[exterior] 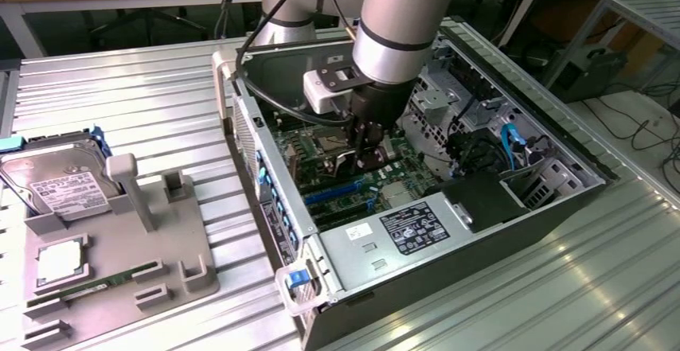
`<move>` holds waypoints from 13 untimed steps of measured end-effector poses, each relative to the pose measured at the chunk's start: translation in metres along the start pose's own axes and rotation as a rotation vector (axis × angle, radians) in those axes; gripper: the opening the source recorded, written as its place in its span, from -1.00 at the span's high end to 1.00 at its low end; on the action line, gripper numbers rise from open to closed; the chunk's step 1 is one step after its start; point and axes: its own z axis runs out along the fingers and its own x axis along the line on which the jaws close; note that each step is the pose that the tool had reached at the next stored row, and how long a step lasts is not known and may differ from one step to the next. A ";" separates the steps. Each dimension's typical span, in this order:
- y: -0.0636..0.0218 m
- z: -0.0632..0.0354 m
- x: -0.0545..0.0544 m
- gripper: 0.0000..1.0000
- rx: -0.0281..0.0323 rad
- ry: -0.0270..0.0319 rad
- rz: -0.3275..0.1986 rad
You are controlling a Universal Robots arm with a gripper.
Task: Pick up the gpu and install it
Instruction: 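Insert the gpu into the slot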
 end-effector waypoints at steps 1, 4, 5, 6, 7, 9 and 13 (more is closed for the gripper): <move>0.0001 0.0003 0.000 0.47 0.0000 -0.0003 0.000; 0.0003 0.0007 0.002 0.47 -0.0002 -0.0002 0.000; 0.0005 0.0009 0.002 0.47 -0.0003 -0.0002 0.000; 0.0010 0.0012 0.002 0.47 -0.0004 -0.0001 0.000; 0.0014 0.0016 0.002 0.47 -0.0004 -0.0002 0.000; 0.0018 0.0023 0.002 0.47 -0.0006 -0.0001 0.000; 0.0031 0.0038 0.003 0.47 -0.0015 -0.0001 0.000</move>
